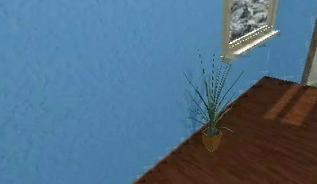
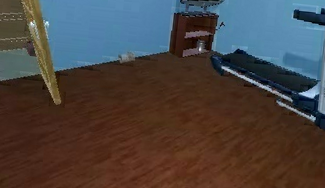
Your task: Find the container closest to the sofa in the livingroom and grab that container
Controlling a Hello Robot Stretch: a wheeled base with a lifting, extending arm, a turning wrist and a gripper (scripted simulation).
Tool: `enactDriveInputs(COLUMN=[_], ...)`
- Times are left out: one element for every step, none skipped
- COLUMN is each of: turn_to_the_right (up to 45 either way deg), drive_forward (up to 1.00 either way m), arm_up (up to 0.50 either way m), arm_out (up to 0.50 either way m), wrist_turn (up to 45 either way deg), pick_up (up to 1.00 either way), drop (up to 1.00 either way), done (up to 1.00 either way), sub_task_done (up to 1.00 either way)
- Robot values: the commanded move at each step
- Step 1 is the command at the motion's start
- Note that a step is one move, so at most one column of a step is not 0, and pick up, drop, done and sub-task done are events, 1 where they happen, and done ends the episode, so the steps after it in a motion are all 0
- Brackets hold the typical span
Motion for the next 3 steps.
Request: enactDriveInputs(turn_to_the_right=[0.0, 45.0, 45.0], drive_forward=[0.10, 0.00, 0.00], arm_up=[0.00, 0.00, 0.00], arm_out=[0.00, 0.00, 0.00], wrist_turn=[0.0, 0.0, 0.0], pick_up=[0.00, 0.00, 0.00], drop=[0.00, 0.00, 0.00], done=[0.00, 0.00, 0.00], sub_task_done=[0.00, 0.00, 0.00])
